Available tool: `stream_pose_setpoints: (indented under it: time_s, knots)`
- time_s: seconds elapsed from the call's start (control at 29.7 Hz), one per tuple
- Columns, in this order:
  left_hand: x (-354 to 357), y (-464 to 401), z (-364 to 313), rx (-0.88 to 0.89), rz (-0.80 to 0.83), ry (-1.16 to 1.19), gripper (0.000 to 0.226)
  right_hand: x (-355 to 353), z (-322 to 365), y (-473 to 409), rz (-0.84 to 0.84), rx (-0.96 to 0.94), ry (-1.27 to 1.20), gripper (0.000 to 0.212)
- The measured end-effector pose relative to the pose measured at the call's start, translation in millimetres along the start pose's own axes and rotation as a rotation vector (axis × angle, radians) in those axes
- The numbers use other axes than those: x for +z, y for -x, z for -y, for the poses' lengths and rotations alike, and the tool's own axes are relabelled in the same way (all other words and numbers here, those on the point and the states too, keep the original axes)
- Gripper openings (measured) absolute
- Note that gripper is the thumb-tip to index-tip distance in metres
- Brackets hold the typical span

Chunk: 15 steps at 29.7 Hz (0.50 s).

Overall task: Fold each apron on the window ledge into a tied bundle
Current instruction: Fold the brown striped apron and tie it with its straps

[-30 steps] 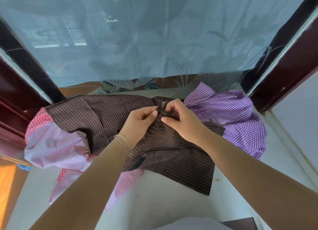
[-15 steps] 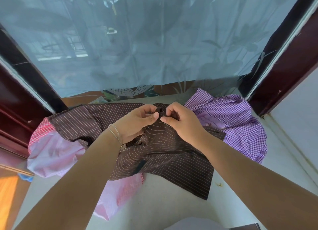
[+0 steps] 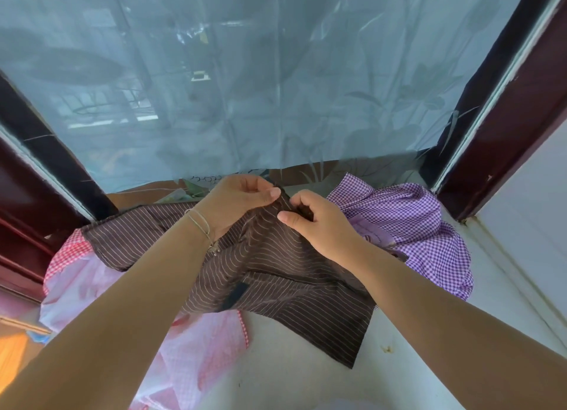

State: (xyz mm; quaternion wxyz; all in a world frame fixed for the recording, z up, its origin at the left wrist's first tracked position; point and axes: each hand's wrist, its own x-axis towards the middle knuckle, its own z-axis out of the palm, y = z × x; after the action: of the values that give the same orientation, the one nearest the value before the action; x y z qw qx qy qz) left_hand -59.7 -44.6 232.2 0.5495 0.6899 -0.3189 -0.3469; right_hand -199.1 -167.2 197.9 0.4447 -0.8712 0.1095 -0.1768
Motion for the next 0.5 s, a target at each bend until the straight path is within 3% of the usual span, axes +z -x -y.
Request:
stream_pose_setpoints:
  time_s: [0.07, 0.17, 0.27, 0.5]
  knots:
    - [0.1, -1.4, -11.6, 0.025, -0.121, 0.103, 0.013, -8.0, -0.3, -2.2, 0.072, 0.022, 0.074, 0.016]
    - [-9.2, -6.6, -25.9, 0.147, -0.396, 0.006, 0.013, -18.9, -16.0, -0.4, 0.122, 0.044, 0.316, 0.031]
    - [-30.9, -14.2, -39.6, 0.268, -0.628, -0.021, 0.015, -34.8, -40.9, 6.4, 0.149, 0.065, 0.462, 0.027]
    - [-60.2, -22.0, -57.1, 0.378, -0.896, -0.118, 0.022, -64.8, -79.7, 7.5, 0.010, 0.110, 0.510, 0.032]
